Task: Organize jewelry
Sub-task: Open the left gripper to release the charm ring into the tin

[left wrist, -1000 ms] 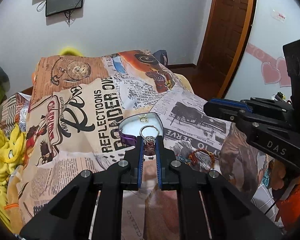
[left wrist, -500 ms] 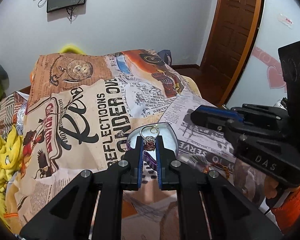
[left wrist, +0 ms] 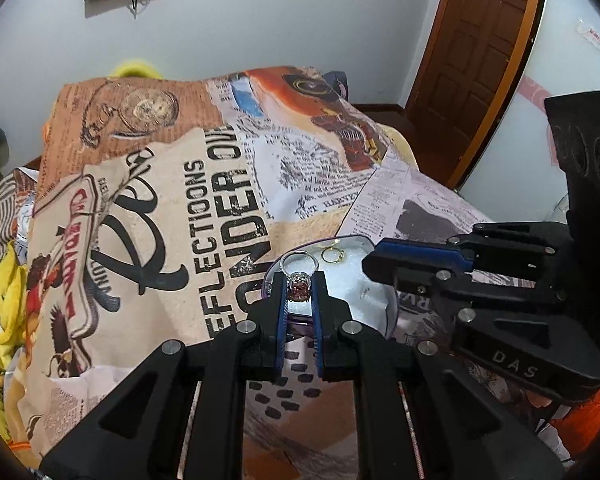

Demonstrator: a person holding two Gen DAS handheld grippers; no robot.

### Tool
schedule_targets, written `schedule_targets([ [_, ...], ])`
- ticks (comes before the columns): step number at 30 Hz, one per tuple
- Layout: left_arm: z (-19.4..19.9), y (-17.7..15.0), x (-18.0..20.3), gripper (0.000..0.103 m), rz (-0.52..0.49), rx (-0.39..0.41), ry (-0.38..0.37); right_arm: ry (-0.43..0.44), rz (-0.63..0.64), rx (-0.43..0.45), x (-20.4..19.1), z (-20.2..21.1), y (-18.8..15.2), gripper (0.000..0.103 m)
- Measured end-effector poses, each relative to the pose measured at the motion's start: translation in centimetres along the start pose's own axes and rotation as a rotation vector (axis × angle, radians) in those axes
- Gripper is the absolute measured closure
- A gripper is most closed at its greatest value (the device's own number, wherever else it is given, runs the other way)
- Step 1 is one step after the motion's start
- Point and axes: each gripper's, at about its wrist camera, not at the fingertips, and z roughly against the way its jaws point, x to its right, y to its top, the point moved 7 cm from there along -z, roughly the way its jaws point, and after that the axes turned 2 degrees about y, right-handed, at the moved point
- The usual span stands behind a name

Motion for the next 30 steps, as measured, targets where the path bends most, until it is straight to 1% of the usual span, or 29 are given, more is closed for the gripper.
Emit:
schedule_targets([
  [7,-1.6,-0.1,0.5,0.093,-0.021,-0.034,-0.028,0.003,-0.001,-0.073,0.5,-1.7,-1.0,0.094],
  [13,-2.5,-0.1,0.7,0.093,-0.026,-0.050,-0.031,0.011,0.000,-0.102,0.6,-2.3,-1.7,0.094],
  [16,-2.7,-0.2,0.7,0.093,-0.020,-0.066,-0.048,0.014,-0.005,-0.108,0.7,-2.4,-1.7,0.094],
  [23,-1.7,0.2,0.5,0.093,-0.017,-0.045,-0.038,0.009,-0.014,-0.109,0.9,-2.2,-1.8,0.094],
  [30,0.8,0.5,0.5,0.093,-0.018,-0.004,-0.010,-0.008,-0.002,-0.099,0.5,-1.3,-1.8,0.092],
])
